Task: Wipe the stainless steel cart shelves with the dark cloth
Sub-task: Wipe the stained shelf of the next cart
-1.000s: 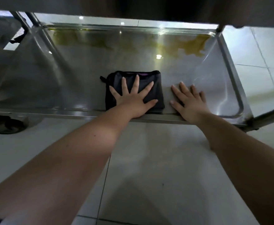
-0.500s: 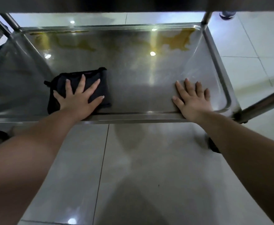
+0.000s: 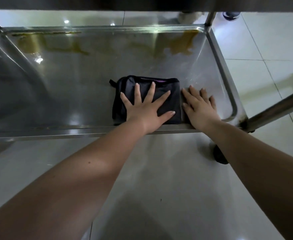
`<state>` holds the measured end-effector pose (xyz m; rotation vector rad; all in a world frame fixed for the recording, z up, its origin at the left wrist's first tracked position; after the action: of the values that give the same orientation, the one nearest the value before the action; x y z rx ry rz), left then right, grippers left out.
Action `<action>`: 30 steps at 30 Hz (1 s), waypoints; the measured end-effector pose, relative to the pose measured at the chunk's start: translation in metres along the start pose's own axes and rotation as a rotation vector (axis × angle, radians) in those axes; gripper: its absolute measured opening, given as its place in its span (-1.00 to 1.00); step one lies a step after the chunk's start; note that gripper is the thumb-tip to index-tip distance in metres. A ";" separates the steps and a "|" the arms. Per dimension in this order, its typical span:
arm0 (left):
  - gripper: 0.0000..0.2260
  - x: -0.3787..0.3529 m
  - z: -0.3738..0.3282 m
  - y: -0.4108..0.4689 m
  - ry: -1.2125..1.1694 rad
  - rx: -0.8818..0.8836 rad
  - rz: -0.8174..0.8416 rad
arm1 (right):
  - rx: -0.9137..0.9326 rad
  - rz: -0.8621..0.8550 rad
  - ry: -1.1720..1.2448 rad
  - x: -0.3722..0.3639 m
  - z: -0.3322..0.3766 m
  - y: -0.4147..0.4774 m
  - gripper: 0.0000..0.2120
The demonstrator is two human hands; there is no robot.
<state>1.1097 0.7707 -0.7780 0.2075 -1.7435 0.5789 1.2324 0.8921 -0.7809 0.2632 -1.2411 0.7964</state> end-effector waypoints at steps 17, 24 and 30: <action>-0.73 0.028 0.069 -0.047 -0.171 -0.430 -0.345 | 0.442 -0.064 0.023 0.018 0.046 -0.035 -0.61; -0.71 0.033 0.065 -0.055 -0.208 -0.361 -0.317 | 0.529 -0.126 -0.331 0.007 0.064 -0.044 -0.72; -0.47 0.035 0.056 -0.061 -0.196 -0.243 -0.331 | 0.316 -0.218 -0.164 0.029 0.080 -0.034 -0.73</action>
<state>1.0794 0.6970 -0.7367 0.3824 -1.8982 0.1064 1.1986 0.8327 -0.7194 0.7208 -1.2106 0.7904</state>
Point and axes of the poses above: each hand's wrist, its own y-axis towards the middle knuckle, its own x-axis out of the back of the hand, z = x × y, the point moved 7 cm from there along y, towards the middle knuckle, and after that the axes turned 4 degrees about -x, right-handed, at the moved point
